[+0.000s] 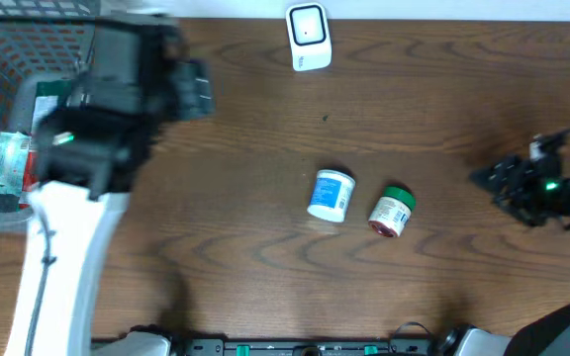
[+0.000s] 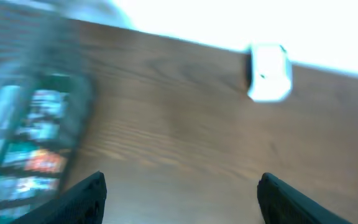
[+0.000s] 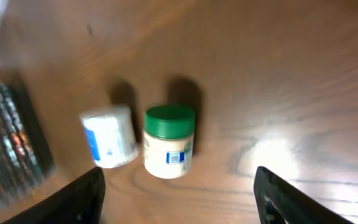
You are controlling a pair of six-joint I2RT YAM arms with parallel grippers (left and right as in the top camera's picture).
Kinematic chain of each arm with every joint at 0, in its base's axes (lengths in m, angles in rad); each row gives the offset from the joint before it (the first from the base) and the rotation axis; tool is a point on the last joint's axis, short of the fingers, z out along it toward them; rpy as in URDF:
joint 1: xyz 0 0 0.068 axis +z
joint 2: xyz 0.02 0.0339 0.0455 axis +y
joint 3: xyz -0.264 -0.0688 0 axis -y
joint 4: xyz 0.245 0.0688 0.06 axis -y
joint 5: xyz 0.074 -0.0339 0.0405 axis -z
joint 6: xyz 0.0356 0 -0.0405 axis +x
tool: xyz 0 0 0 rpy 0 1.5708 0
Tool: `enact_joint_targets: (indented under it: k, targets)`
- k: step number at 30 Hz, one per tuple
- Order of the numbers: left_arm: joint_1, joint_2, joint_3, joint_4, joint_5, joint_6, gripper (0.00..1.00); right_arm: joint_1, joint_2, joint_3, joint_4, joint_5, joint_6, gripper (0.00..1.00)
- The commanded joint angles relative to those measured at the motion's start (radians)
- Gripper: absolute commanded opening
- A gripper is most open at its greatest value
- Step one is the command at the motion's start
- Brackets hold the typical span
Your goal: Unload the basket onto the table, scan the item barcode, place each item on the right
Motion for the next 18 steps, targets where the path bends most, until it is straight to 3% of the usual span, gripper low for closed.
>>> enact_joint_targets:
  k: [1,6,10,18]
  targets:
    - [0.187,-0.051,0.018,-0.001,0.057,0.034,0.79,0.057,0.0,-0.092,0.061,0.101,0.069,0.72]
    - [0.425,-0.048,0.019,0.063,0.1,0.035,0.83,0.137,0.0,-0.169,0.124,0.158,0.116,0.75]
    - [0.555,-0.017,0.019,0.145,0.1,0.035,0.84,0.186,0.0,-0.221,0.187,0.222,0.175,0.98]
    - [0.747,0.133,0.019,0.189,0.1,0.061,0.93,0.206,0.0,-0.322,0.304,0.245,0.175,0.99]
